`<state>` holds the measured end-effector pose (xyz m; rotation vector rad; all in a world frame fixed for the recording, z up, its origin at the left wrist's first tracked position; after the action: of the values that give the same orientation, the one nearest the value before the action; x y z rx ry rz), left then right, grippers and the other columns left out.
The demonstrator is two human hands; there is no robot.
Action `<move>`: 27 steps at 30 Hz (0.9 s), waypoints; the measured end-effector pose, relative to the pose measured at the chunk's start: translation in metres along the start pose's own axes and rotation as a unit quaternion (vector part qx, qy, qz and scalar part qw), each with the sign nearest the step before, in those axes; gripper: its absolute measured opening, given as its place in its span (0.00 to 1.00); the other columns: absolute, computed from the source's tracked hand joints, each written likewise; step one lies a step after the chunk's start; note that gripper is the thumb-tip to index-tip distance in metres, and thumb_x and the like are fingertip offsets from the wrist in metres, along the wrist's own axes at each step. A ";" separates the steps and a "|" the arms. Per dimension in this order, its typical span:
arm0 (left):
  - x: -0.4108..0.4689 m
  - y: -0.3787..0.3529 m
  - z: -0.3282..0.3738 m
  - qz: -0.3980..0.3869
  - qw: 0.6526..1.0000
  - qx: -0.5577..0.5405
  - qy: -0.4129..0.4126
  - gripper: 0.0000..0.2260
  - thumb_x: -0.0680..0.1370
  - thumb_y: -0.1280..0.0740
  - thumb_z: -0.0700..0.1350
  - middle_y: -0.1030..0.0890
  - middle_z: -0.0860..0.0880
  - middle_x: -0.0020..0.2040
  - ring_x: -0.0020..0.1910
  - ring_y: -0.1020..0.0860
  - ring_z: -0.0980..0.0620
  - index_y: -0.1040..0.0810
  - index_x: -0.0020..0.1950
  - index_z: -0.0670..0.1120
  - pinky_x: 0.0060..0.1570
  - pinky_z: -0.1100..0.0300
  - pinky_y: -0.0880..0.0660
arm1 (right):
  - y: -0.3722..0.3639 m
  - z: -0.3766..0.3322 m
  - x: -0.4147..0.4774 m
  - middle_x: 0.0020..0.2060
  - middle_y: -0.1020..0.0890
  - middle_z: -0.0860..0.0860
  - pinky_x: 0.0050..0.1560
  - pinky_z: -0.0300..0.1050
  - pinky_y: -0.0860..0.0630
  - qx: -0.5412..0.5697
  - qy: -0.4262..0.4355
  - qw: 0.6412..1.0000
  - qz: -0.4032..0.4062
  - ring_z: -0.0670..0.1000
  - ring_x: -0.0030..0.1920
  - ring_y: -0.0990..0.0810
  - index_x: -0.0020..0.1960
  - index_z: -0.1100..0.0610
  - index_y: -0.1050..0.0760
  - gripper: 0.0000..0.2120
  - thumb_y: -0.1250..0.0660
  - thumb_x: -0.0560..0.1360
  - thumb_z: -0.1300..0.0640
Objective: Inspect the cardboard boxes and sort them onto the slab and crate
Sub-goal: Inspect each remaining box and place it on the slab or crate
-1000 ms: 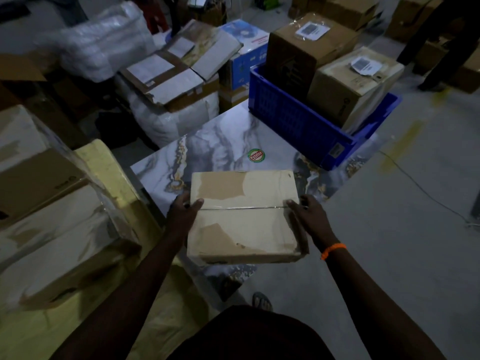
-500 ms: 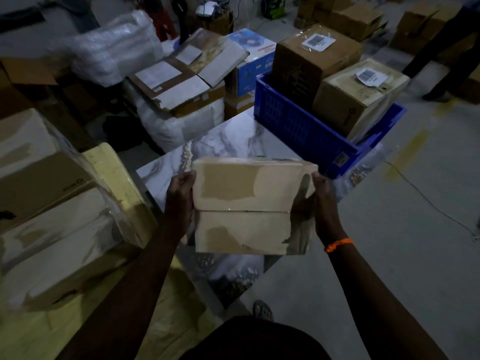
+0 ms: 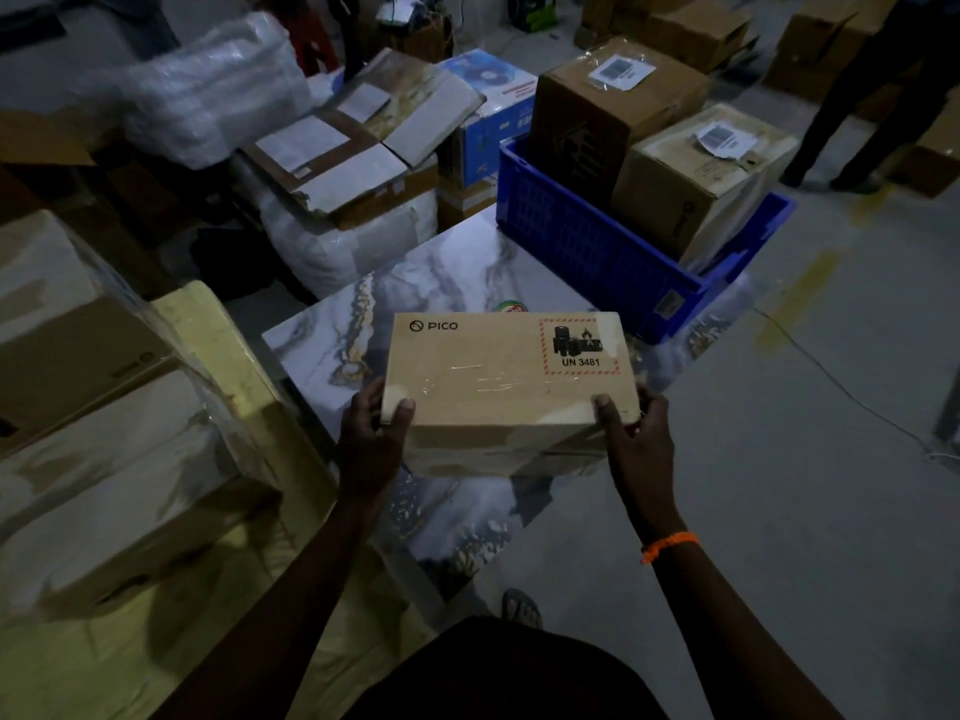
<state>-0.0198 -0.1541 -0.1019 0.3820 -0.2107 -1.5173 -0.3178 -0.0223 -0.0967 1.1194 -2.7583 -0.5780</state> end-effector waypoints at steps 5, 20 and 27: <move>0.003 -0.013 0.041 -0.001 0.952 0.181 -0.246 0.28 0.78 0.35 0.50 0.30 0.38 0.73 0.72 0.32 0.40 0.33 0.77 0.42 0.70 0.48 0.34 | -0.019 -0.041 0.006 0.79 0.35 0.61 0.78 0.57 0.39 -0.205 0.221 0.953 0.015 0.60 0.79 0.38 0.80 0.59 0.38 0.33 0.34 0.81 0.47; 0.022 -0.078 0.056 -0.180 0.810 0.449 -0.333 0.30 0.81 0.55 0.59 0.39 0.48 0.81 0.80 0.41 0.47 0.38 0.80 0.50 0.77 0.42 0.46 | -0.085 -0.062 0.027 0.82 0.39 0.55 0.79 0.62 0.48 -0.441 0.280 0.827 -0.206 0.59 0.82 0.43 0.82 0.52 0.40 0.32 0.57 0.83 0.40; 0.022 -0.069 0.059 -0.200 0.794 0.466 -0.334 0.34 0.79 0.61 0.64 0.46 0.48 0.83 0.82 0.47 0.47 0.45 0.82 0.52 0.77 0.43 0.51 | -0.076 -0.066 0.029 0.83 0.45 0.54 0.80 0.57 0.54 -0.429 0.279 0.827 -0.233 0.56 0.83 0.49 0.84 0.51 0.46 0.37 0.62 0.81 0.35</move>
<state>-0.1046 -0.1834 -0.0758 0.6747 -1.5687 -1.8379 -0.2734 -0.1118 -0.0661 1.3742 -1.4289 -1.1490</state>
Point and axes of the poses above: each hand's wrist, its own x-axis towards the middle knuckle, its own y-axis out of the back of the hand, z = x × y, the point moved 4 cm from there along x, towards the middle knuckle
